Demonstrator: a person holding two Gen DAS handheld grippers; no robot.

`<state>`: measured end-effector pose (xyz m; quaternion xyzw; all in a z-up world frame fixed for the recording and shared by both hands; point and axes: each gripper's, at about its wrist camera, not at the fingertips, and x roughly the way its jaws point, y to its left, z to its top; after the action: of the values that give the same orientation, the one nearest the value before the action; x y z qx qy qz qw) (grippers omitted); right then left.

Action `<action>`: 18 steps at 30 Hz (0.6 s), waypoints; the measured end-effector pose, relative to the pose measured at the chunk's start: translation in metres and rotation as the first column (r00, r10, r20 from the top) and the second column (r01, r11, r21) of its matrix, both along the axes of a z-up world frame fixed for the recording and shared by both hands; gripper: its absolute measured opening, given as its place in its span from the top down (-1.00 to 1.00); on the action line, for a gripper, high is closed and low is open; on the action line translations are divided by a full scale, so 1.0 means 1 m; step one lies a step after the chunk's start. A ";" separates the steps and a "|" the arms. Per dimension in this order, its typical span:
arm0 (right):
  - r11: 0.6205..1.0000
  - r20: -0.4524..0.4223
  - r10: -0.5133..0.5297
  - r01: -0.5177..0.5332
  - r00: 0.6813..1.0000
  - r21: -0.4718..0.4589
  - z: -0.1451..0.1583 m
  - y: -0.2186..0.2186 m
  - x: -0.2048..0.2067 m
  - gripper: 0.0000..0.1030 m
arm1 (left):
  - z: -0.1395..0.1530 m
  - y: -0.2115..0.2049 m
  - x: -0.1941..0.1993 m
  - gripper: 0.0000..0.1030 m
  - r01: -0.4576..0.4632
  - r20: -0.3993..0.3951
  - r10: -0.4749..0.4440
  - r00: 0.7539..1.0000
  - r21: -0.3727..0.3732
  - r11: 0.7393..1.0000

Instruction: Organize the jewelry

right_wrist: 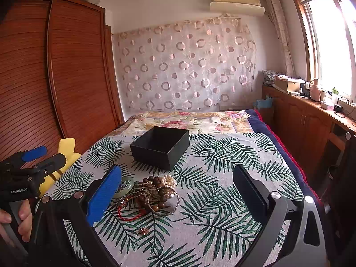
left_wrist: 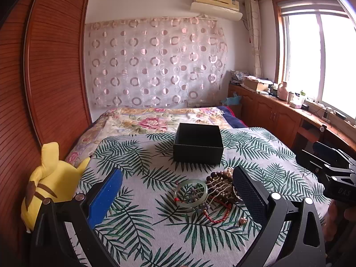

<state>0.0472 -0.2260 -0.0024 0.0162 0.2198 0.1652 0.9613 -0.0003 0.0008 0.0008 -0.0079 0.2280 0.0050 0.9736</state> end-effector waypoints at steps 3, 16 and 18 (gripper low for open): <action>1.000 0.000 0.000 0.000 1.000 0.000 0.000 0.000 0.000 -0.96 | -0.001 -0.001 0.000 -0.86 0.002 0.000 -0.002 1.000 0.003 1.000; 1.000 0.001 0.000 0.000 1.000 0.000 -0.001 0.001 0.000 -0.96 | -0.001 -0.001 0.001 -0.86 0.002 0.003 -0.002 1.000 0.003 1.000; 1.000 0.001 0.001 -0.001 1.000 0.000 0.000 0.000 0.000 -0.96 | -0.001 -0.001 0.003 -0.86 0.002 0.003 -0.002 1.000 0.003 1.000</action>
<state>0.0471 -0.2256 -0.0026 0.0160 0.2194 0.1657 0.9613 0.0023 -0.0003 -0.0005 -0.0064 0.2266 0.0043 0.9740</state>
